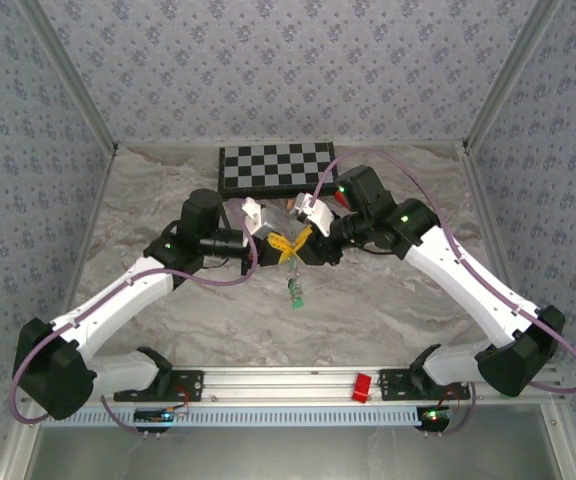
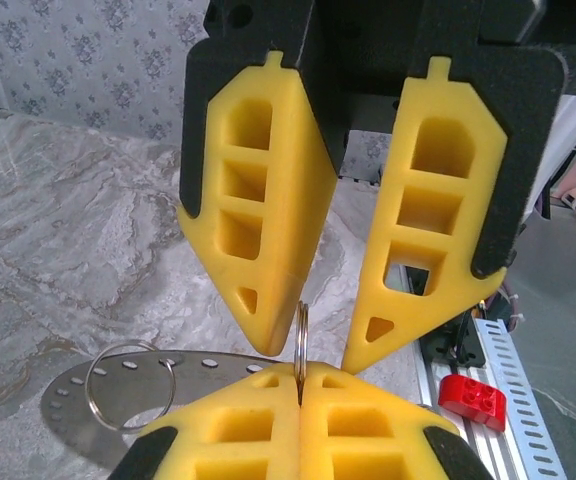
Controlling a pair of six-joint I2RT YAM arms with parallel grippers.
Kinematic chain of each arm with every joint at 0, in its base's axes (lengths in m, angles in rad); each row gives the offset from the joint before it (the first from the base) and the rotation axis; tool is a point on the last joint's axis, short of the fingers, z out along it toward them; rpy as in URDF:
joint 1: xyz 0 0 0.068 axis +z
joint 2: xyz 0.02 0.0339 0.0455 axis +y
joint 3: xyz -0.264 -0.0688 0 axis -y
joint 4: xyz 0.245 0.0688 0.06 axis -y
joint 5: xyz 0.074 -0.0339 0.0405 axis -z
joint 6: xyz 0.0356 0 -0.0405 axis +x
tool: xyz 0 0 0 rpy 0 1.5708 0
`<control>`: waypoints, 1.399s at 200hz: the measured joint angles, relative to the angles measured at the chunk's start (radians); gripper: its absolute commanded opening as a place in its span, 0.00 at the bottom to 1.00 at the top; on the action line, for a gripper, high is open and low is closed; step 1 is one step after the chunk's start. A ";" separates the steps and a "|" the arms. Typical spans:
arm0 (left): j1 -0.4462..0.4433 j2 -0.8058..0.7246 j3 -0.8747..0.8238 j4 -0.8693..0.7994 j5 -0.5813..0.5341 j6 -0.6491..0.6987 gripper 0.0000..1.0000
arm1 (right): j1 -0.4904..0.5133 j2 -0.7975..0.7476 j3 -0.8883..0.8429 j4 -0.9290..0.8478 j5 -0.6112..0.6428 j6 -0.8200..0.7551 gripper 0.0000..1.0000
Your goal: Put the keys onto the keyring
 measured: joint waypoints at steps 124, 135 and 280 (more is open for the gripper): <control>0.006 0.000 0.000 0.000 0.052 -0.001 0.00 | -0.008 -0.009 -0.010 0.001 -0.070 -0.018 0.00; 0.006 0.000 0.000 -0.001 0.055 0.000 0.00 | -0.008 -0.010 -0.011 0.002 -0.070 -0.017 0.00; 0.020 -0.184 -0.099 0.242 -0.146 -0.177 0.45 | -0.090 -0.246 -0.451 0.592 -0.084 0.164 0.00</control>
